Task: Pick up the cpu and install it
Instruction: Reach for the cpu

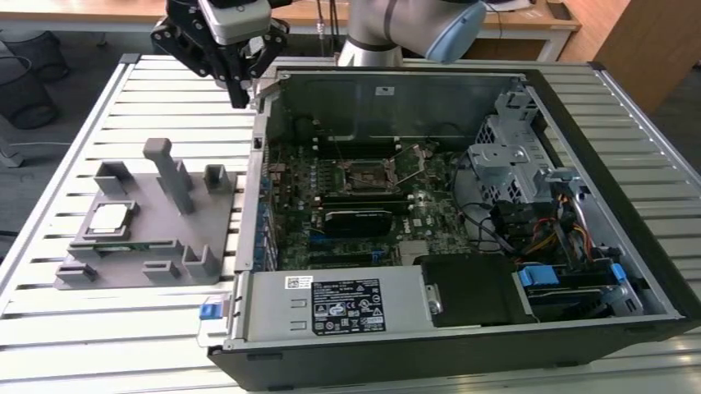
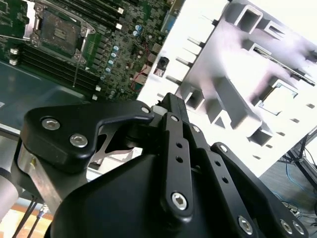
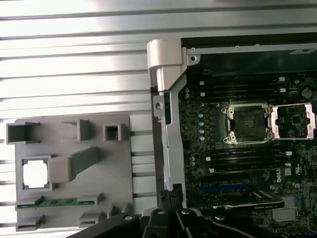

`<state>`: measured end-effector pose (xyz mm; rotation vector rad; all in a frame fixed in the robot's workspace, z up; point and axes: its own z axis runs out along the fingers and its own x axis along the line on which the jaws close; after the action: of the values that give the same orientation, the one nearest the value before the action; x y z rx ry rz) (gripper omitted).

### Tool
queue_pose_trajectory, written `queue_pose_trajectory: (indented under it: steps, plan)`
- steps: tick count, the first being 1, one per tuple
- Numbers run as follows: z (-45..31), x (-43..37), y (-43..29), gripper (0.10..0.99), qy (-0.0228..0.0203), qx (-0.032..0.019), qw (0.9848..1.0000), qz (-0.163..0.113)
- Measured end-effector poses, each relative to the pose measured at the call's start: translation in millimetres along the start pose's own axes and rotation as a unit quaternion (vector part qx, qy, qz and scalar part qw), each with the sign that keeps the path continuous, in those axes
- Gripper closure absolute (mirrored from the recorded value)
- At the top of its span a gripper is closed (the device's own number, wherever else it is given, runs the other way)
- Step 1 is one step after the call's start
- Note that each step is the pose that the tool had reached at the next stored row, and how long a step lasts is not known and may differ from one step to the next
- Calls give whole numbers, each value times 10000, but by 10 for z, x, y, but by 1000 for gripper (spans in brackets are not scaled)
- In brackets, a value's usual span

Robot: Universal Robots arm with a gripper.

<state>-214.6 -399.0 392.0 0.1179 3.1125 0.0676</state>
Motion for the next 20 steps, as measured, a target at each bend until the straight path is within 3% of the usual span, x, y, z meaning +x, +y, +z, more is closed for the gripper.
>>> queue_pose_trajectory:
  steps: [10, 20]
  plan:
    - [5, 213, -16, 980, 0, 0, 10000, 0]
    - [35, 529, -42, 980, 12, 1, 10000, 1]
